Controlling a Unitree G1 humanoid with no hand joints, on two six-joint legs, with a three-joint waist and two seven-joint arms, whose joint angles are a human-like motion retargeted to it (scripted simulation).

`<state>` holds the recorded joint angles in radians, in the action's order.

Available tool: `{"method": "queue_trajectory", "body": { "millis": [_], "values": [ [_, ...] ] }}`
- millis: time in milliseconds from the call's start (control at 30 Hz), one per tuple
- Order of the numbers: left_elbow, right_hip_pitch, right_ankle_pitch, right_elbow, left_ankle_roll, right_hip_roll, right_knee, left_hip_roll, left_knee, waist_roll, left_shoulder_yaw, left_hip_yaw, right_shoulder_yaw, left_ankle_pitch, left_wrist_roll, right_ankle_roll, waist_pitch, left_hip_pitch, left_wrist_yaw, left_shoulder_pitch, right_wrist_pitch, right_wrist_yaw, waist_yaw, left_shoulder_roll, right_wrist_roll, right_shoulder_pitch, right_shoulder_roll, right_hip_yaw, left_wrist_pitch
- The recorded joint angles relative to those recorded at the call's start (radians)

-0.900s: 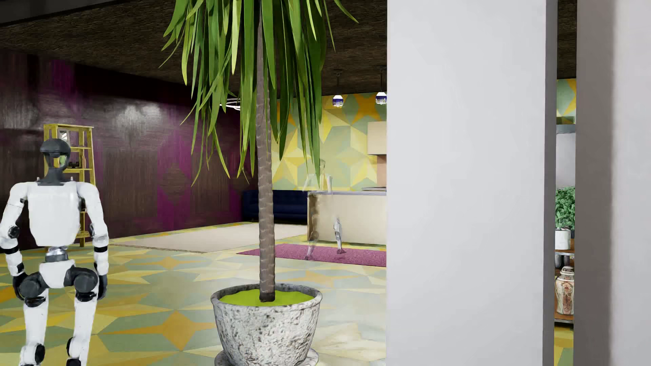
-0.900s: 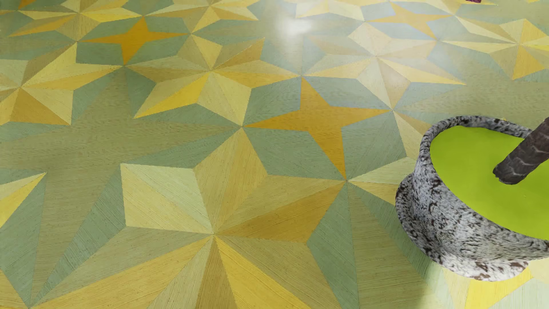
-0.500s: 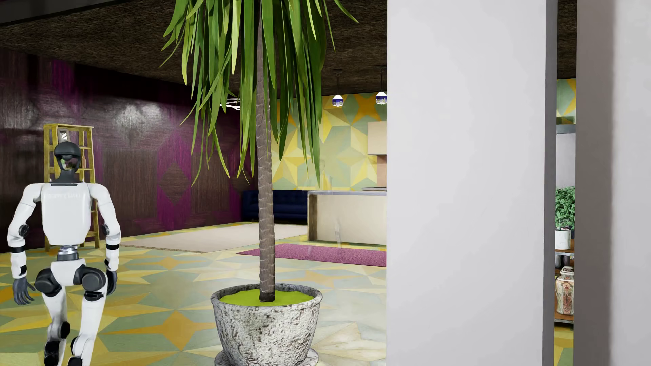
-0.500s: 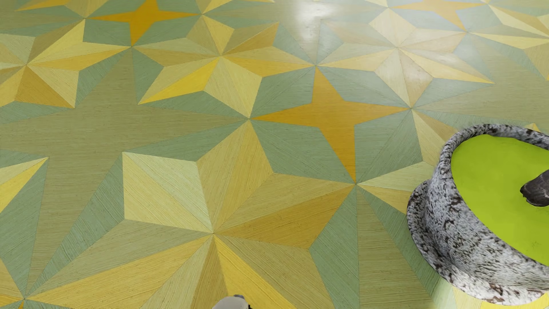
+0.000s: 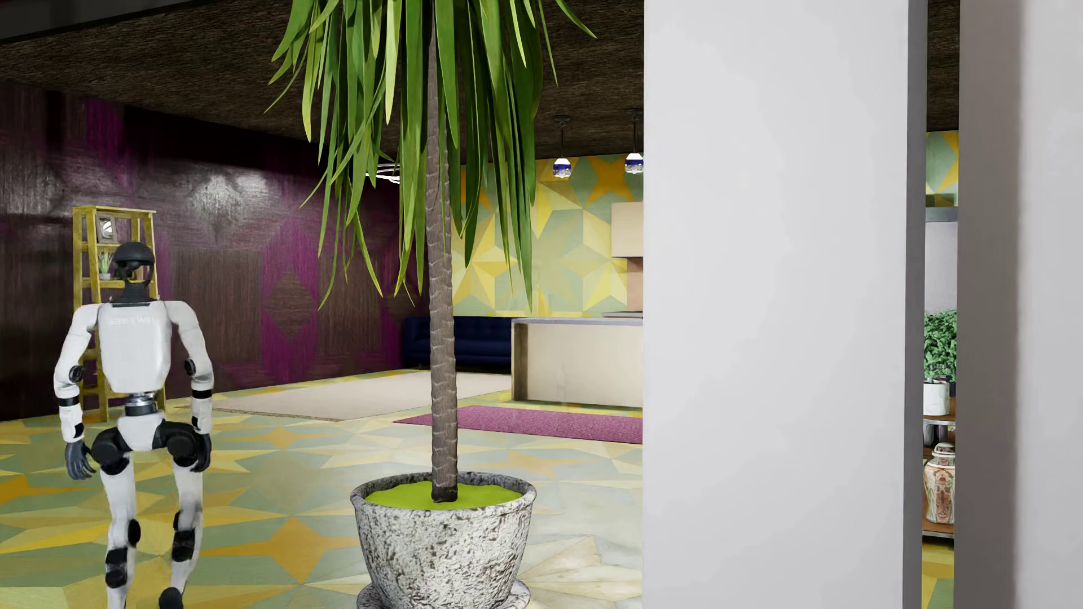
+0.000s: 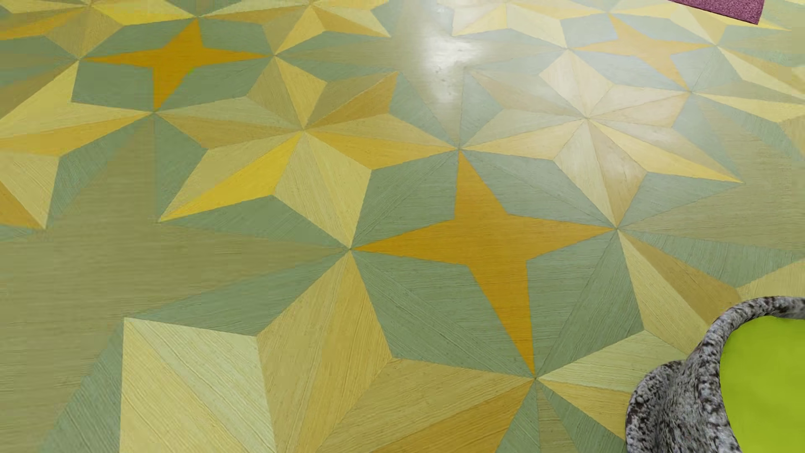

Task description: Move towards the counter

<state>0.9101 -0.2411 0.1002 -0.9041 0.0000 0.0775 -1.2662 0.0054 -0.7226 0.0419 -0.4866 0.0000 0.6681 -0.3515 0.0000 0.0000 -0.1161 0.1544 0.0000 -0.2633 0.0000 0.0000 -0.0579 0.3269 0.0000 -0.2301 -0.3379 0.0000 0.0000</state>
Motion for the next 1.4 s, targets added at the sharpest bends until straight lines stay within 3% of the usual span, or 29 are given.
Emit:
{"method": "queue_trajectory", "body": {
  "millis": [100,133,200,233,267,300,333,367,400,467,500,567,633,700,767,833,900,933,1000,1067,1100,1133,1167,1200,1233,1300,1333,1400],
  "values": [
    [-0.097,-0.167,0.11,0.031,0.0,0.032,0.495,0.014,0.177,0.028,0.014,0.0,0.0,0.014,0.0,0.0,-0.007,-0.247,0.0,0.044,0.0,0.0,0.147,0.026,0.0,-0.051,-0.023,0.0,0.0],
    [-0.128,-0.203,0.059,0.033,0.0,0.035,0.695,0.015,0.224,0.029,0.02,0.0,-0.018,0.001,0.0,0.0,-0.003,-0.32,0.0,0.064,0.0,0.0,0.184,0.039,0.0,-0.063,-0.023,0.0,0.0],
    [-0.152,-0.251,-0.298,0.032,0.0,0.027,0.821,0.023,0.232,0.028,0.031,0.0,0.002,-0.032,0.0,0.0,0.021,-0.407,0.0,0.104,0.0,0.0,0.219,0.056,0.0,-0.083,-0.026,0.0,0.0],
    [-0.148,-0.271,-0.299,0.024,0.0,0.026,0.815,0.03,0.218,0.033,0.047,0.0,0.012,-0.033,0.0,0.0,0.022,-0.437,0.0,0.115,0.0,0.0,0.245,0.056,0.0,-0.087,-0.027,0.0,0.0],
    [-0.143,-0.307,-0.103,0.023,0.0,0.026,0.78,0.036,0.207,0.037,0.068,0.0,0.015,-0.03,0.0,0.0,0.023,-0.475,0.0,0.117,0.0,0.0,0.27,0.054,0.0,-0.094,-0.031,0.0,0.0],
    [-0.123,-0.329,0.063,0.009,0.0,0.048,0.705,0.062,0.13,0.063,0.081,0.0,0.026,0.088,0.0,0.0,0.03,-0.46,0.0,0.103,0.0,0.0,0.271,0.038,0.0,-0.091,-0.028,0.0,0.0],
    [-0.099,-0.324,0.161,-0.007,0.0,0.075,0.637,0.089,0.017,0.085,0.082,0.0,0.036,0.234,0.0,0.0,0.031,-0.435,0.0,0.087,0.0,0.0,0.259,0.023,0.0,-0.086,-0.026,0.0,0.0],
    [-0.072,-0.286,0.167,-0.022,0.0,0.106,0.596,0.11,-0.158,0.095,0.068,0.0,0.042,0.39,0.0,0.0,0.033,-0.369,0.0,0.068,0.0,0.0,0.23,0.014,0.0,-0.075,-0.024,0.0,0.0],
    [-0.054,-0.232,0.136,-0.017,0.0,0.136,0.588,0.129,-0.36,0.099,0.042,0.0,0.033,0.445,0.0,0.0,0.036,-0.26,0.0,0.055,0.0,0.0,0.194,0.014,0.0,-0.064,-0.023,0.0,0.0],
    [-0.046,-0.036,0.007,-0.001,0.0,0.159,0.655,0.14,-0.619,0.086,0.007,0.0,-0.003,0.245,0.0,0.0,0.008,-0.07,0.0,0.035,0.0,0.0,0.097,0.014,0.0,-0.021,-0.02,0.0,0.0],
    [-0.041,0.059,-0.069,0.009,0.0,0.15,0.695,0.127,-0.629,0.065,-0.002,0.0,-0.015,0.158,0.0,0.0,0.002,0.022,0.0,0.023,0.0,0.0,0.038,0.015,0.0,0.01,-0.022,0.0,0.0],
    [-0.049,0.246,-0.233,0.079,0.0,0.127,0.782,0.118,-0.443,0.032,-0.005,0.0,-0.025,0.104,0.0,0.0,0.0,0.156,0.0,-0.018,0.0,0.0,-0.078,0.024,0.0,0.062,-0.048,0.0,0.0],
    [-0.044,0.405,-0.393,0.126,0.0,0.098,0.851,0.118,-0.119,0.014,0.01,0.0,-0.077,0.169,0.0,0.0,0.008,0.24,0.0,-0.048,0.0,0.0,-0.141,0.029,0.0,0.119,-0.065,0.0,0.0],
    [-0.01,0.495,-0.475,0.146,0.0,0.086,0.862,0.126,0.176,0.009,0.008,0.0,-0.123,0.26,0.0,0.0,0.043,0.285,0.0,-0.056,0.0,0.0,-0.177,0.026,0.0,0.174,-0.077,0.0,0.0],
    [0.023,0.56,-0.414,0.172,0.0,0.059,0.82,0.114,0.177,-0.004,0.004,0.0,-0.149,0.239,0.0,0.0,0.051,0.314,0.0,-0.061,0.0,0.0,-0.209,0.023,0.0,0.182,-0.083,0.0,0.0],
    [0.07,0.56,-0.21,0.166,0.0,0.006,0.631,0.074,0.027,-0.03,-0.009,0.0,-0.186,0.266,0.0,0.0,0.068,0.312,0.0,-0.069,0.0,0.0,-0.232,0.021,0.0,0.13,-0.055,0.0,0.0],
    [0.107,0.406,0.003,0.108,0.0,-0.04,0.217,0.016,-0.068,-0.055,0.014,0.0,-0.168,0.207,0.0,0.0,0.06,0.237,0.0,-0.068,0.0,0.0,-0.2,0.009,0.0,0.081,-0.015,0.0,0.0],
    [0.108,0.282,-0.013,0.092,0.0,-0.062,-0.058,-0.012,-0.051,-0.069,0.006,0.0,-0.137,0.16,0.0,0.0,0.04,0.151,0.0,-0.058,0.0,0.0,-0.174,0.007,0.0,0.073,-0.007,0.0,0.0],
    [0.063,0.074,0.031,0.049,0.0,-0.029,-0.047,0.006,0.042,-0.034,-0.009,0.0,-0.051,0.144,0.0,0.0,0.025,-0.01,0.0,-0.027,0.0,0.0,-0.05,0.018,0.0,0.053,0.003,0.0,0.0],
    [-0.01,-0.061,0.177,0.006,0.0,-0.004,0.296,0.018,0.142,-0.005,-0.009,0.0,-0.035,0.125,0.0,0.0,0.01,-0.169,0.0,0.011,0.0,0.0,0.051,0.035,0.0,0.007,0.002,0.0,0.0],
    [-0.057,-0.105,0.196,-0.01,0.0,-0.001,0.509,0.018,0.176,0.001,0.014,0.0,-0.03,0.114,0.0,0.0,0.013,-0.23,0.0,0.027,0.0,0.0,0.083,0.043,0.0,-0.013,-0.004,0.0,0.0],
    [-0.106,-0.131,0.074,-0.019,0.0,0.003,0.682,0.022,0.196,0.007,0.043,0.0,-0.015,0.096,0.0,0.0,0.02,-0.282,0.0,0.038,0.0,0.0,0.108,0.053,0.0,-0.03,-0.011,0.0,0.0],
    [-0.141,-0.151,-0.12,-0.027,0.0,0.009,0.773,0.029,0.197,0.012,0.071,0.0,0.001,0.077,0.0,0.0,0.027,-0.325,0.0,0.048,0.0,0.0,0.125,0.063,0.0,-0.046,-0.018,0.0,0.0],
    [-0.162,-0.17,-0.202,-0.023,0.0,0.017,0.79,0.035,0.183,0.02,0.095,0.0,0.019,0.069,0.0,0.0,0.032,-0.362,0.0,0.049,0.0,0.0,0.138,0.07,0.0,-0.064,-0.028,0.0,0.0],
    [-0.168,-0.185,-0.125,-0.017,0.0,0.03,0.765,0.04,0.147,0.028,0.121,0.0,0.034,0.093,0.0,0.0,0.037,-0.387,0.0,0.039,0.0,0.0,0.147,0.07,0.0,-0.081,-0.038,0.0,0.0],
    [-0.139,-0.164,0.068,-0.028,0.0,0.091,0.675,0.087,-0.098,0.06,0.157,0.0,0.035,0.284,0.0,0.0,0.051,-0.341,0.0,0.002,0.0,0.0,0.131,0.057,0.0,-0.11,-0.04,0.0,0.0],
    [-0.1,-0.126,0.078,-0.039,0.0,0.123,0.639,0.111,-0.313,0.073,0.144,0.0,0.041,0.36,0.0,0.0,0.053,-0.245,0.0,-0.009,0.0,0.0,0.101,0.05,0.0,-0.109,-0.039,0.0,0.0],
    [-0.044,0.042,-0.036,-0.028,0.0,0.151,0.667,0.131,-0.568,0.091,0.097,0.0,0.038,0.211,0.0,0.0,0.02,-0.045,0.0,-0.015,0.0,0.0,0.038,0.041,0.0,-0.085,-0.046,0.0,0.0]
  ]
}}
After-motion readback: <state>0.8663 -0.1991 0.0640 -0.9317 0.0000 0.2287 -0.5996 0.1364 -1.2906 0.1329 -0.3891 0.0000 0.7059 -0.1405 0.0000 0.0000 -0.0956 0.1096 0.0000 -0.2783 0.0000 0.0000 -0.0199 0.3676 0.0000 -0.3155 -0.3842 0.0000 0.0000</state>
